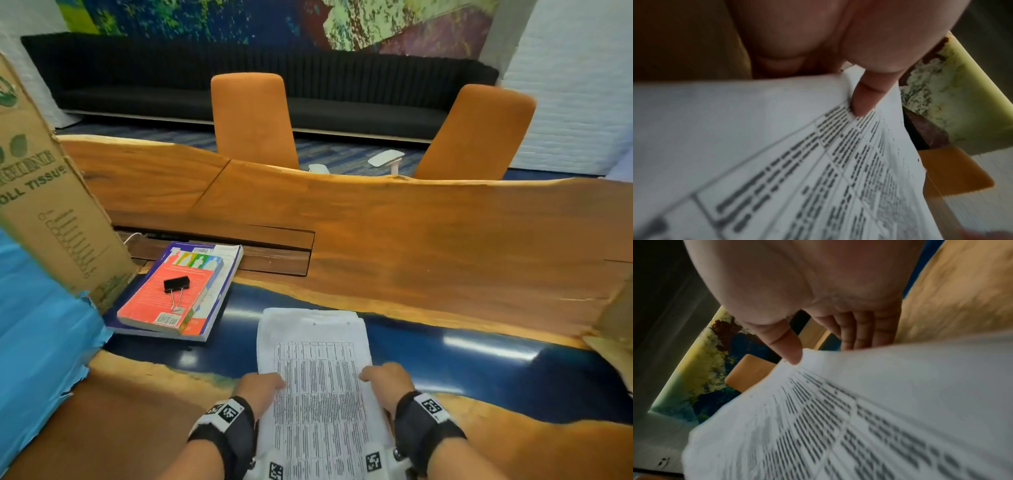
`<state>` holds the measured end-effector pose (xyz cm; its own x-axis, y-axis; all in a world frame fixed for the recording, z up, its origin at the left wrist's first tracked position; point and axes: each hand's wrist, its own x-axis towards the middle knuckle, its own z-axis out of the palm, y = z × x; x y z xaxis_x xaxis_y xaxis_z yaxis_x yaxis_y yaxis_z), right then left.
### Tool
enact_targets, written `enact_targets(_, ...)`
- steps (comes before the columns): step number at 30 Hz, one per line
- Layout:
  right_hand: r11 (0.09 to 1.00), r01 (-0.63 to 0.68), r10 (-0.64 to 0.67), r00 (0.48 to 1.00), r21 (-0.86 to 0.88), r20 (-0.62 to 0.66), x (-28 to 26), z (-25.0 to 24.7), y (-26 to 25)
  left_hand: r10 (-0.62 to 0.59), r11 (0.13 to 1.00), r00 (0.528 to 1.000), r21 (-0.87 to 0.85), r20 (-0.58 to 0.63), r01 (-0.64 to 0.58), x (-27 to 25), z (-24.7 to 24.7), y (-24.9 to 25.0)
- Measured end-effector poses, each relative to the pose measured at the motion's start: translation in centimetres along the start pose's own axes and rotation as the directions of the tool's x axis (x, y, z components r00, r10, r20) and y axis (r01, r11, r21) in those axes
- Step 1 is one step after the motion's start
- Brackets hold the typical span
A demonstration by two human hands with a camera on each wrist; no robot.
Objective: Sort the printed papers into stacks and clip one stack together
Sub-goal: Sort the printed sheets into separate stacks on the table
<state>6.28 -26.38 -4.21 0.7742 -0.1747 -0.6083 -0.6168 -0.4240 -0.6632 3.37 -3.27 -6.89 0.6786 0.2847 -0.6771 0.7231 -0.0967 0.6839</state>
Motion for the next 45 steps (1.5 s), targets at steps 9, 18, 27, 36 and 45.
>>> enact_targets(9,0.942,0.099,-0.128,0.989,0.322,0.07,-0.6,-0.3,-1.5,0.374,0.911,0.919,-0.138,-0.122,-0.389,-3.0,-0.1,2.5)
enact_targets(18,0.576,0.767,-0.681,0.642,0.282,-0.354,-6.4,-2.9,-10.6,0.676,0.589,0.699,-0.4,-0.233,-0.702,-7.8,1.2,11.4)
enact_targets(27,0.622,0.643,-0.576,0.762,0.447,-0.296,-4.7,-3.3,-7.6,0.513,0.744,0.847,-0.419,-0.14,-0.52,-4.6,0.8,7.8)
enact_targets(36,0.362,0.26,-0.265,0.949,0.895,-0.169,-1.5,-2.6,-5.4,-0.013,0.736,0.997,-0.676,-0.08,-0.045,-2.7,-0.4,2.0)
enact_targets(45,0.594,-0.117,0.099,0.992,0.796,0.072,1.5,-3.2,6.8,-0.065,0.856,0.99,-0.503,0.123,0.119,-1.6,-1.6,-3.3)
